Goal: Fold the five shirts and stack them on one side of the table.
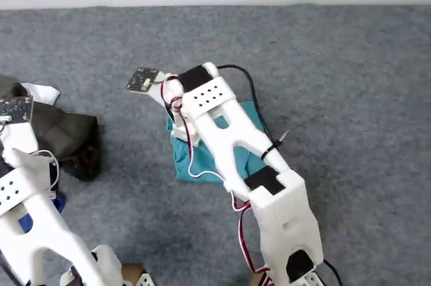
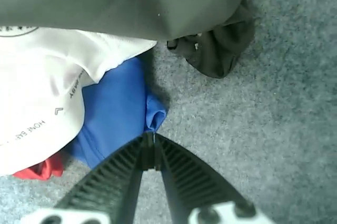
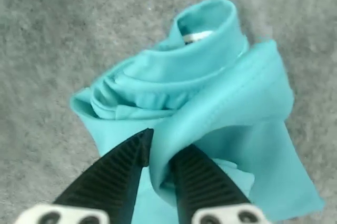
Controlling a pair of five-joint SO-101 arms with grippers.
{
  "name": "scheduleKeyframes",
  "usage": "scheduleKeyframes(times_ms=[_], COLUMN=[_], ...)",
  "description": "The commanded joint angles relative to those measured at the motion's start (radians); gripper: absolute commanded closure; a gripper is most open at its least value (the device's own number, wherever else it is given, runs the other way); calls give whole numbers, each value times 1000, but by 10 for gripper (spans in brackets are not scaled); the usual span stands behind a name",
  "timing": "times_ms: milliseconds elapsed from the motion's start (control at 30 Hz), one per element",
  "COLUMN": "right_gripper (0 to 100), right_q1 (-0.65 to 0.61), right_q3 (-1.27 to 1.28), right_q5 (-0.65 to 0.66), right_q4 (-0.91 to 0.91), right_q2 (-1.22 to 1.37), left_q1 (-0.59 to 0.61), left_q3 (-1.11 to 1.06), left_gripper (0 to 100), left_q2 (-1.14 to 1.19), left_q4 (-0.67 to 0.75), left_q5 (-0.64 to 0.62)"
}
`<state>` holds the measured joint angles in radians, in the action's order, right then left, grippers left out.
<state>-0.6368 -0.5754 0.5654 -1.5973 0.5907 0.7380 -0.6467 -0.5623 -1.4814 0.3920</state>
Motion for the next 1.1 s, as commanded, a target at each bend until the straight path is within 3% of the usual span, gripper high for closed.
scheduleKeyframes(times_ms=[0, 100, 333, 567, 767, 1067], right_gripper=[848, 771, 769, 992, 988, 988], right_q1=[-25, -28, 1, 156, 282, 392], right_q3=[-87, -170, -384, -232, -52, -40], right_q5=[-8, -9, -9, -9, -9, -9], right_q4=[-28, -54, -203, -202, -200, -199], right_q2=[-4, -7, -1, -50, -90, -7], left_q1=[2, 2, 0, 0, 2, -5], left_q3=[25, 25, 27, 27, 27, 31], left_gripper=[993, 993, 993, 993, 993, 993], left_q2=[-31, -31, -31, -31, -31, -31], left_q4=[-9, -9, -3, -8, -8, -3], left_q5=[3, 3, 3, 2, 2, 0])
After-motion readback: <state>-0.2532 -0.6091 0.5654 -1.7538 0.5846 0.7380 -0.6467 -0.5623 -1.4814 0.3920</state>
